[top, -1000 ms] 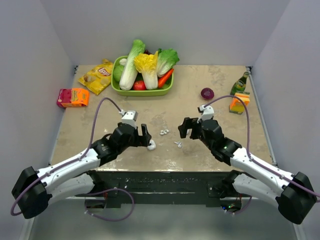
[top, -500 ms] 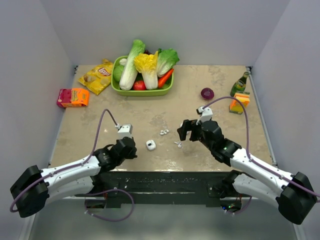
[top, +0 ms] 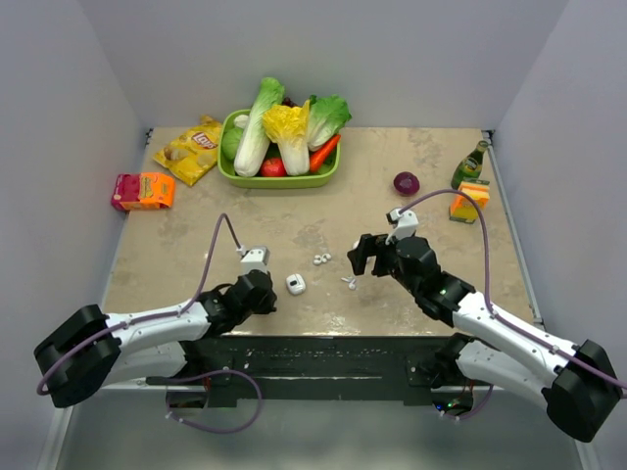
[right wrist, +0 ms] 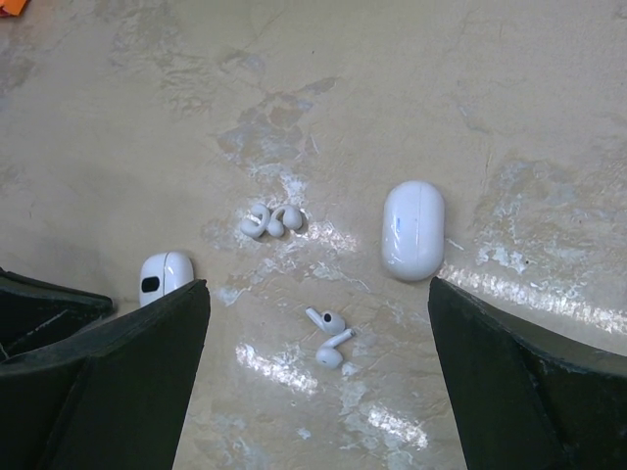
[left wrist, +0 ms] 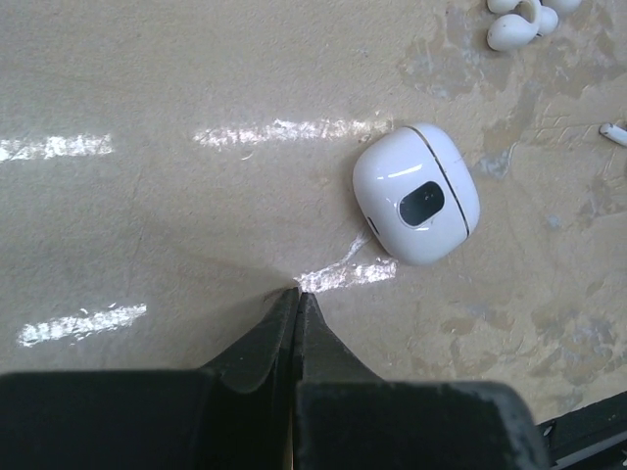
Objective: Insert the wireless bluetooth earbuds into the charging case
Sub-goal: Adjust the charging case at the center of the board.
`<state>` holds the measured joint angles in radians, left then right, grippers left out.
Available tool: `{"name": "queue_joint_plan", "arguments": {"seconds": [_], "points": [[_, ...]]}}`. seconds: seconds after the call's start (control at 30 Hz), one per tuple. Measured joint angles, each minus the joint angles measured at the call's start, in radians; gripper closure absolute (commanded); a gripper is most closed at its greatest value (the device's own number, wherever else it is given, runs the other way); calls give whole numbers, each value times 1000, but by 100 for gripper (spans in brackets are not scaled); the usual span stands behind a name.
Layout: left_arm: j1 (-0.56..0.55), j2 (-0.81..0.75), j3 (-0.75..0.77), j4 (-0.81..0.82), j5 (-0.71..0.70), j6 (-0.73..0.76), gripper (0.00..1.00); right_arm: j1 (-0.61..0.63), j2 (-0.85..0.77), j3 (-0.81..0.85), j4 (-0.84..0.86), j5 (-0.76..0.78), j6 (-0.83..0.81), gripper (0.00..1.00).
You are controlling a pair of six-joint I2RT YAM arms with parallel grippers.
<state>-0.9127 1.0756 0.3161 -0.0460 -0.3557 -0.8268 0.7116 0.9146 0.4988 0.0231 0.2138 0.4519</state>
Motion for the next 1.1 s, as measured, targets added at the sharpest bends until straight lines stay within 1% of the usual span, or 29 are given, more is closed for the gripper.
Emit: {"name": "queue_joint_plan", "arguments": {"seconds": [0.27,0.57,1.1], "points": [[-6,90,3,117,15,2,100,0,1,-6,-1,-4,4,5],[-11,166,21,209,32,8,100,0,1,-13,-1,-5,5,5],[-35,219,47,247,55,18,100,0,-2,-16,-4,-5,12,5]]}}
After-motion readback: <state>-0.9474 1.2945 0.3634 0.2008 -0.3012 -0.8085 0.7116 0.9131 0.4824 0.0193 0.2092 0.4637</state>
